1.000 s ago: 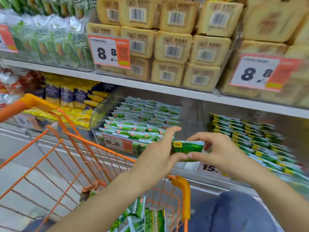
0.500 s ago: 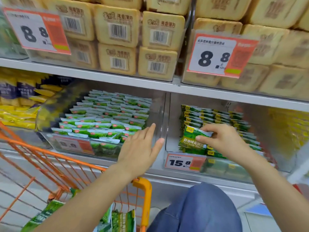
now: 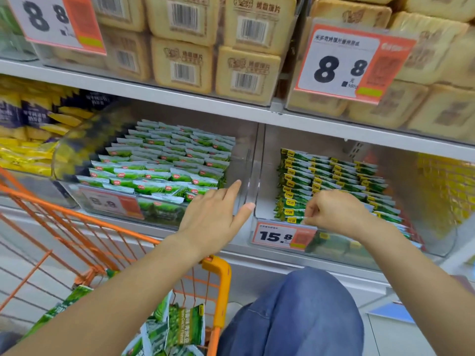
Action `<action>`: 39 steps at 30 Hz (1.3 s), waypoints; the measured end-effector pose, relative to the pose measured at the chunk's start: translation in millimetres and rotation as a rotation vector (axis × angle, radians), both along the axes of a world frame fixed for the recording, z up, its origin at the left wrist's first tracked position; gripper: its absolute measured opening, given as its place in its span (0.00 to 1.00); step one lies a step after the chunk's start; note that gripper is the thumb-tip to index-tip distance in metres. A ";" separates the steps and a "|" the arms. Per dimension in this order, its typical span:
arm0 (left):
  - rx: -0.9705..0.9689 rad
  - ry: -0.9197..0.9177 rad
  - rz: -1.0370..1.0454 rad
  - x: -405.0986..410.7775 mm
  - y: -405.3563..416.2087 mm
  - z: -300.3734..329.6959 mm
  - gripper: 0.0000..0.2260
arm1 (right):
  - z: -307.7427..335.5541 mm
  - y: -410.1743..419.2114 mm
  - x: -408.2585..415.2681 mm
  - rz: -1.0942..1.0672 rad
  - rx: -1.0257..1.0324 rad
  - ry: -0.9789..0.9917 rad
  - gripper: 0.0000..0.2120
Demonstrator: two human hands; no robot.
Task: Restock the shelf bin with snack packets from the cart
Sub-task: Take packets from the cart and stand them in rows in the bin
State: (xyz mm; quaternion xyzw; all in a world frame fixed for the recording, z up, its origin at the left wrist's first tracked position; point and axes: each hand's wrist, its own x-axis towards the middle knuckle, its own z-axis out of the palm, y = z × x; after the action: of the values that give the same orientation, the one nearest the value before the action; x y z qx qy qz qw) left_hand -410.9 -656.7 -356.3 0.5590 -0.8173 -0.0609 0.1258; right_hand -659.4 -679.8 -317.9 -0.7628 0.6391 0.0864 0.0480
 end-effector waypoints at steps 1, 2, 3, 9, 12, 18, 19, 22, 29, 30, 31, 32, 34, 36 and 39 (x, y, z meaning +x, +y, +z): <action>0.018 0.043 -0.028 1.6 2.0 3.7 0.30 | 3.0 3.8 3.0 0.018 -0.071 -0.011 0.09; 0.043 0.119 -0.066 5.2 5.2 7.9 0.29 | 5.8 9.3 7.7 0.056 -0.180 -0.051 0.08; 0.065 0.211 -0.107 10.8 9.7 12.7 0.27 | 8.6 15.9 14.8 0.101 -0.296 -0.116 0.08; -0.081 0.323 -0.157 92.5 67.4 15.4 0.16 | 18.9 71.1 114.6 0.503 -0.474 -0.441 0.12; -0.131 0.095 -0.147 149.9 92.7 1.1 0.14 | 13.7 94.8 172.7 0.699 -0.317 -0.405 0.14; 0.539 -0.556 0.099 222.8 123.2 -4.2 0.21 | -24.2 98.9 268.9 0.838 0.293 0.042 0.16; 0.621 -0.618 0.140 229.4 127.0 -5.6 0.22 | -32.5 94.9 281.0 0.835 0.343 0.091 0.17; 0.725 -0.547 0.179 240.3 128.9 -15.1 0.24 | -62.0 83.9 310.2 0.836 0.384 0.217 0.12; 0.712 -0.356 0.214 238.9 124.3 -11.3 0.23 | -109.0 74.2 335.9 0.723 0.394 0.296 0.14; 0.722 -0.371 0.210 239.7 124.5 -12.1 0.23 | -115.0 72.3 337.0 0.710 0.400 0.295 0.15; 0.724 -0.391 0.207 239.8 125.2 -11.5 0.24 | -119.9 71.8 337.6 0.703 0.410 0.293 0.16; 0.721 -0.412 0.208 239.9 125.6 -10.8 0.24 | -125.6 71.8 338.4 0.700 0.423 0.294 0.16; 0.720 -0.428 0.209 240.4 125.6 -11.0 0.24 | -135.5 73.0 338.7 0.710 0.434 0.307 0.14; 0.712 -0.422 0.210 242.4 124.3 -11.3 0.23 | -136.1 72.7 337.8 0.721 0.421 0.291 0.13; 0.647 -0.365 0.234 246.8 121.7 -14.1 0.21 | -109.2 70.9 334.2 0.689 0.436 0.051 0.14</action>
State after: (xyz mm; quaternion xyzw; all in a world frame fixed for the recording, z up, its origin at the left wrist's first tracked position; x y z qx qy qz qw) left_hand -164.0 -535.0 -370.4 0.6611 -0.6953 -0.2005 -0.1984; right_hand -325.2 -608.9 -427.1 -0.9018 0.3139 0.2498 0.1608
